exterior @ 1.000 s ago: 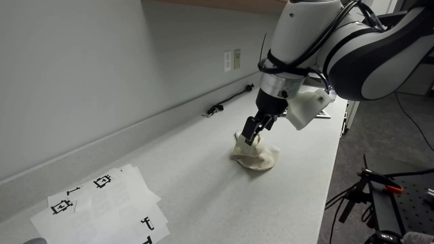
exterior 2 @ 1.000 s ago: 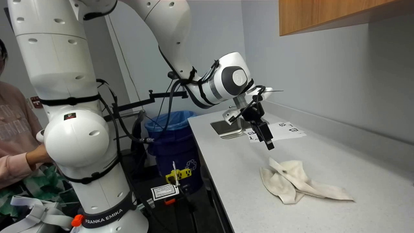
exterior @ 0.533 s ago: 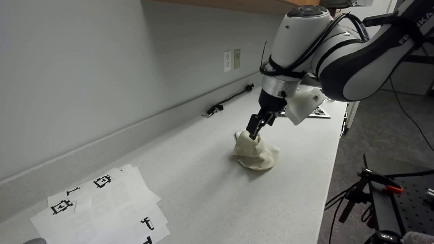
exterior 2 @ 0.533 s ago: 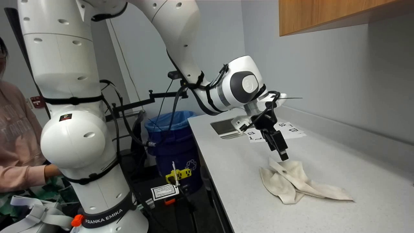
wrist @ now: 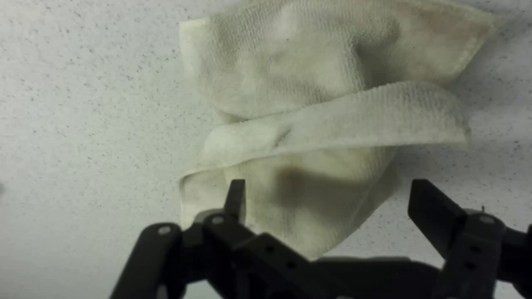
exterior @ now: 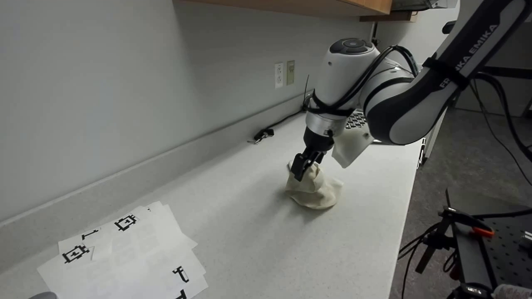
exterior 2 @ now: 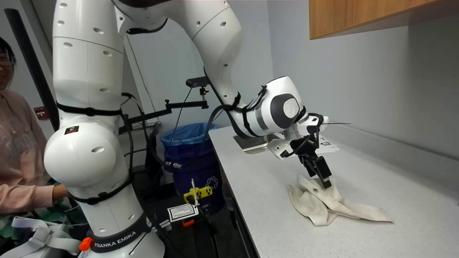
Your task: Use the towel to wipe the counter
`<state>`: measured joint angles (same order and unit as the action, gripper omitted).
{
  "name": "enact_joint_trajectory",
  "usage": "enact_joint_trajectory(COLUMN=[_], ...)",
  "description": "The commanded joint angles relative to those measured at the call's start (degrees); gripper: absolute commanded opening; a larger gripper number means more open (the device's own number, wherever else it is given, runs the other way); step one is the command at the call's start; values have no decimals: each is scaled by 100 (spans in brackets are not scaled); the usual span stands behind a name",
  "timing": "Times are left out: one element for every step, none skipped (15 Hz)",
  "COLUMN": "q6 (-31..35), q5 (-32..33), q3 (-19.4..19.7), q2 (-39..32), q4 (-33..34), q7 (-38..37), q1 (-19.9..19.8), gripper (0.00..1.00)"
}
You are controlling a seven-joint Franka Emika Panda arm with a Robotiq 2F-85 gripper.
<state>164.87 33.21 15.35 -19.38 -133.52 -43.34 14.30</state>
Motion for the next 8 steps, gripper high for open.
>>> enact_joint_trajectory(q6=[109, 109, 103, 106, 96, 88, 86, 78], q5=[50, 30, 2, -15, -34, -59, -71, -70], q3=[11, 1, -19, -30, -43, -55, -67, -68], q2=[-409, -490, -558, -635, -705, -792, -863, -928], q4=[300, 336, 373, 411, 450, 500, 540, 577], q7=[66, 84, 107, 122, 132, 130, 144, 146], q1=[-31, -50, -73, -93, -109, -128, -149, -163], gripper=[100, 100, 100, 98, 93, 79, 68, 60])
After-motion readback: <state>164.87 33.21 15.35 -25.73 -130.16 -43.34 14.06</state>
